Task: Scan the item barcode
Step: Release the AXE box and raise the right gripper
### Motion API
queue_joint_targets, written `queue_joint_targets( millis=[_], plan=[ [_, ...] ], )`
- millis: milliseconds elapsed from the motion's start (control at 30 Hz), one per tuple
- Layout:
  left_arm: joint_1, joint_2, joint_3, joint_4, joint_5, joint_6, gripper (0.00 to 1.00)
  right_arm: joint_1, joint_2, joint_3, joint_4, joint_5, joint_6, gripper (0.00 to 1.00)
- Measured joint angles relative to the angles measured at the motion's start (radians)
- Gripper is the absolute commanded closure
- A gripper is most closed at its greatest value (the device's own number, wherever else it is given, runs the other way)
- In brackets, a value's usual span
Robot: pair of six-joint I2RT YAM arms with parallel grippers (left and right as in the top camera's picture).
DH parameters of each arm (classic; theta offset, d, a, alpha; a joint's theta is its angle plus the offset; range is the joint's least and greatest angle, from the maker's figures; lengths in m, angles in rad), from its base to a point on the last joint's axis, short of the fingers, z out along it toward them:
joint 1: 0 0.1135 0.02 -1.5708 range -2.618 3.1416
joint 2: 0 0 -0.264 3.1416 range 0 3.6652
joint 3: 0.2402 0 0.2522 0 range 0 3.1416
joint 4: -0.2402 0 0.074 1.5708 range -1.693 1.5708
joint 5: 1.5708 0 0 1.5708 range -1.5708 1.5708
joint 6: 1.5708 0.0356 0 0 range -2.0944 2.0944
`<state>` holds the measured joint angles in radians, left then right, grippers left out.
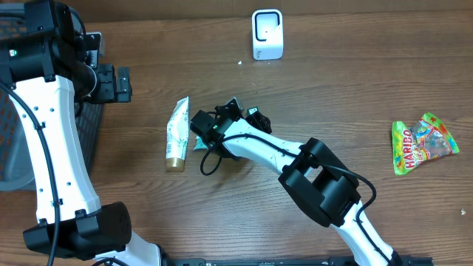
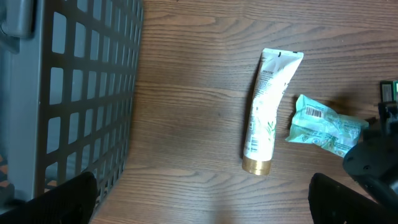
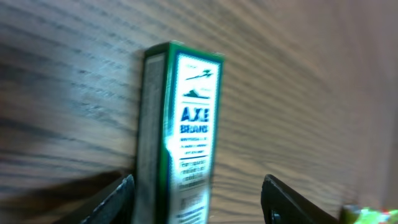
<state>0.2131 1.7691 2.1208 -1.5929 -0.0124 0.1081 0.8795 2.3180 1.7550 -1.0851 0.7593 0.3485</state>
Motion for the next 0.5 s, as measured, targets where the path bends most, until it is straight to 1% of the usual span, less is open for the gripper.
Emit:
queue_joint_targets(
  millis=[133, 300, 500],
  plan=[
    [0.0, 0.0, 0.0, 0.0, 0.0, 0.0, 0.0, -0.043, -0.005, 0.024, -0.003, -0.135, 0.017, 0.39],
    [0.0, 0.0, 0.0, 0.0, 0.0, 0.0, 0.0, -0.19, -0.063, 0.049, 0.012, -0.383, 0.017, 0.41],
    [0.0, 0.0, 0.0, 0.0, 0.0, 0.0, 0.0, -0.361, -0.169, 0.054, 0.014, -0.598, -0.018, 0.42]
  ],
)
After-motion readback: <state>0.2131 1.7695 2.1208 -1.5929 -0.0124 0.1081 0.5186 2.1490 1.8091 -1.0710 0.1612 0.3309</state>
